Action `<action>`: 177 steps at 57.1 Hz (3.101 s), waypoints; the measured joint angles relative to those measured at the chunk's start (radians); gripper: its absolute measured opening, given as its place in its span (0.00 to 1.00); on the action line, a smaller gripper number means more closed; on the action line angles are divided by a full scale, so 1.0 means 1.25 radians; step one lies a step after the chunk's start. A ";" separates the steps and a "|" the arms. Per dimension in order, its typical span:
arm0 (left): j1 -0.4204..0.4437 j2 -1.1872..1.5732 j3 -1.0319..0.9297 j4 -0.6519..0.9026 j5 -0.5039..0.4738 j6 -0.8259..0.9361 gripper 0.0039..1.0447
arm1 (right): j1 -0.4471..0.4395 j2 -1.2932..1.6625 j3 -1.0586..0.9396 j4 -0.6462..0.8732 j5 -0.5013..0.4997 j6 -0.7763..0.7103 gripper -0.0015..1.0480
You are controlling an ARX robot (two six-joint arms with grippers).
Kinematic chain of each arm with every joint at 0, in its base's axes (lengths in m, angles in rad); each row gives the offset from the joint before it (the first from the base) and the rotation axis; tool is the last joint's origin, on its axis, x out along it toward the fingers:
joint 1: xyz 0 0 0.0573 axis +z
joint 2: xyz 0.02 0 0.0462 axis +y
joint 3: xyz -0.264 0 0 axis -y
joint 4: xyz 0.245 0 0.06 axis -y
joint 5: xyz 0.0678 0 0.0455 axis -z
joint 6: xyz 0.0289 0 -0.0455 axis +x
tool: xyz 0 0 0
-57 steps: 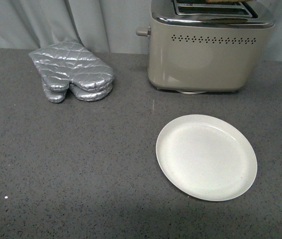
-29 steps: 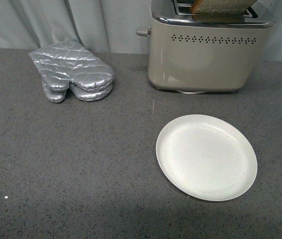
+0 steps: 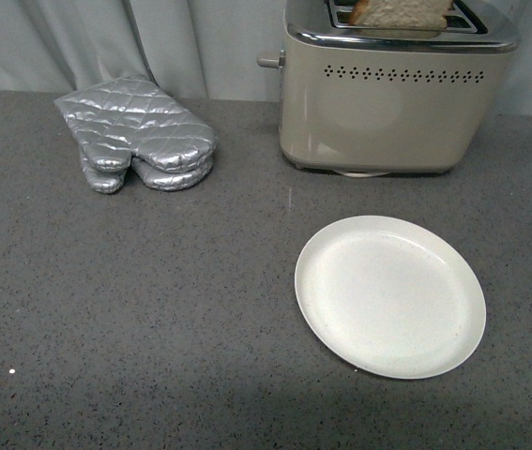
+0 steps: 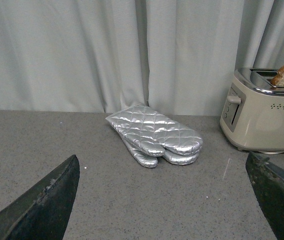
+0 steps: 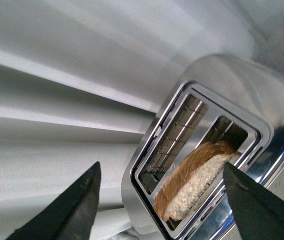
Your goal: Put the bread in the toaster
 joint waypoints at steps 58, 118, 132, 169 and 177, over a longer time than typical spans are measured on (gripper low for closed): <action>0.000 0.000 0.000 -0.001 0.000 0.000 0.94 | -0.090 -0.849 -0.964 0.322 0.011 -0.962 0.91; 0.000 0.000 0.000 -0.001 0.000 0.000 0.94 | -0.226 -1.305 -1.150 0.224 -0.278 -0.967 0.01; 0.000 0.000 0.000 -0.001 0.000 0.000 0.94 | -0.226 -1.370 -1.150 0.157 -0.278 -0.967 0.01; 0.000 0.000 0.000 -0.001 0.000 0.000 0.94 | -0.226 -1.493 -1.149 0.031 -0.279 -0.967 0.58; 0.000 0.000 0.000 -0.001 0.000 0.000 0.94 | -0.226 -1.493 -1.149 0.031 -0.279 -0.967 0.80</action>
